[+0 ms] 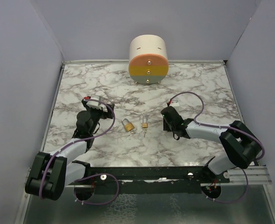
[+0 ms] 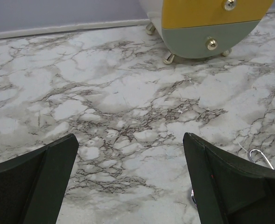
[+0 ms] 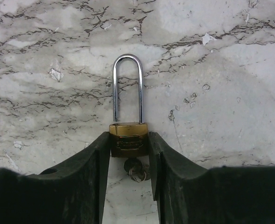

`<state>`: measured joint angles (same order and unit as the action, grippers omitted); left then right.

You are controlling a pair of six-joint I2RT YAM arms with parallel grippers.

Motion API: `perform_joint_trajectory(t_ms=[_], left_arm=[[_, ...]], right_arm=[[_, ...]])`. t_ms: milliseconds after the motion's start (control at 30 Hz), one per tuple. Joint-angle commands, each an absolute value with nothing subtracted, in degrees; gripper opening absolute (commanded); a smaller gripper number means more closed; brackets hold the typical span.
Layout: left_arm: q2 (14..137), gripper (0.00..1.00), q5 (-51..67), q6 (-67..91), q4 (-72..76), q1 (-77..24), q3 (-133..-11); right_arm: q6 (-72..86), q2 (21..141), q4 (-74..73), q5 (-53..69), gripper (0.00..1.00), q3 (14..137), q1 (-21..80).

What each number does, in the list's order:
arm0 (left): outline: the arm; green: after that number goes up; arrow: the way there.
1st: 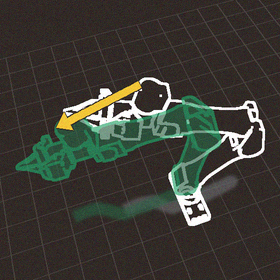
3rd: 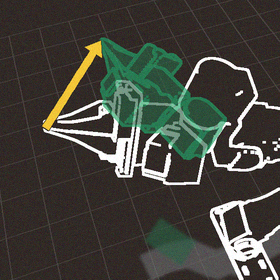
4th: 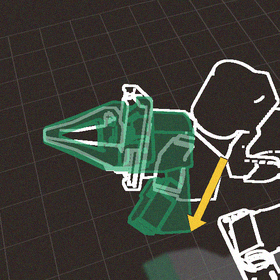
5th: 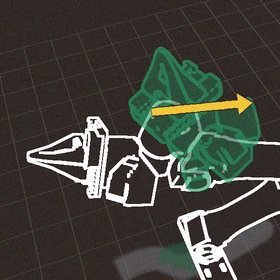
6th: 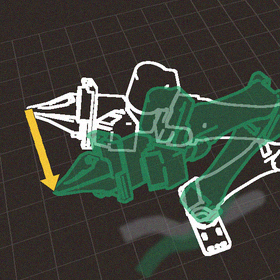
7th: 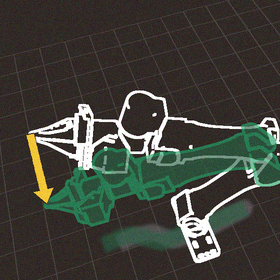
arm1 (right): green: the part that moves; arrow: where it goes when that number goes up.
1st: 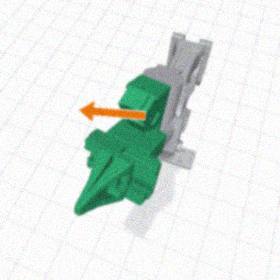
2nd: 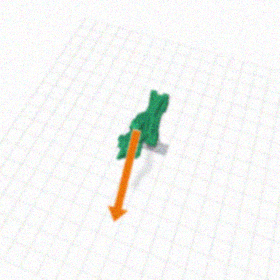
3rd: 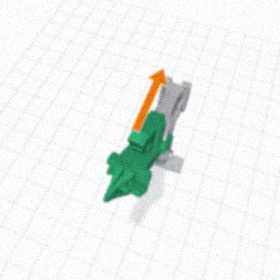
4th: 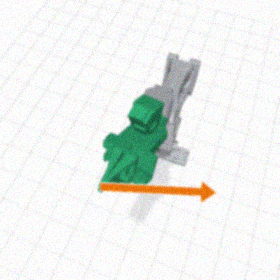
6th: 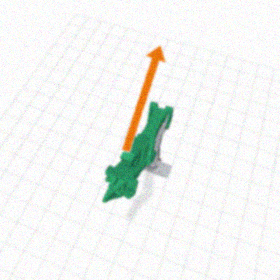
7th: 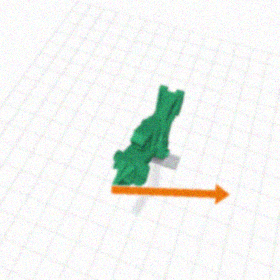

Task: Lock with the key
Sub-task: Pick up the lock from the center of the board, then lock the lock.

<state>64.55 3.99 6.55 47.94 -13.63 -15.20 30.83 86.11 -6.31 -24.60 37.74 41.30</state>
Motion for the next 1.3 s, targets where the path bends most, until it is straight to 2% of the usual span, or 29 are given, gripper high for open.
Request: perform_joint_trajectory(t_ms=[0, 100, 167, 200, 500, 667, 867, 1033, 1267], left_arm=[[63.3, 0.99, 1.3, 6.2, 48.5, -13.8, -14.8], [62.5, 0.99, 0.2, 6.0, 48.6, -13.8, -14.4], [62.1, 0.99, -0.4, 5.8, 48.5, -13.8, -14.1], [62.0, 0.99, -0.5, 5.7, 48.6, -13.8, -14.1], [61.7, 0.99, 0.9, 5.1, 47.7, -13.8, -14.9], [60.8, 0.99, 2.3, 5.7, 45.4, -13.8, -16.6], [59.0, 0.99, 6.4, 7.1, 41.7, -13.8, -19.3], [58.9, 0.99, 17.2, 7.3, 40.0, -13.8, -22.7], [62.5, 0.99, 26.8, 12.5, 39.4, -14.2, -28.6]], right_arm=[[31.8, 87.6, -10.7, -23.8, 0.33, 39.9, 41.6], [31.8, 88.2, -11.8, -24.2, 0.26, 40.7, 41.6], [31.4, 88.7, -11.9, -24.2, 0.06, 41.2, 41.6], [31.3, 89.0, -11.9, -24.2, 0.01, 41.6, 41.6], [25.6, 87.3, -8.8, -25.6, 0.01, 46.5, 41.6], [17.0, 81.9, 1.0, -24.5, 0.01, 45.5, 41.6], [7.3, 73.1, 19.5, -17.1, 0.01, 36.8, 41.6], [1.9, 63.8, 34.7, -11.8, 0.01, 25.9, 41.6], [-2.3, 52.7, 40.9, -6.8, 0.01, 18.0, 41.5]])
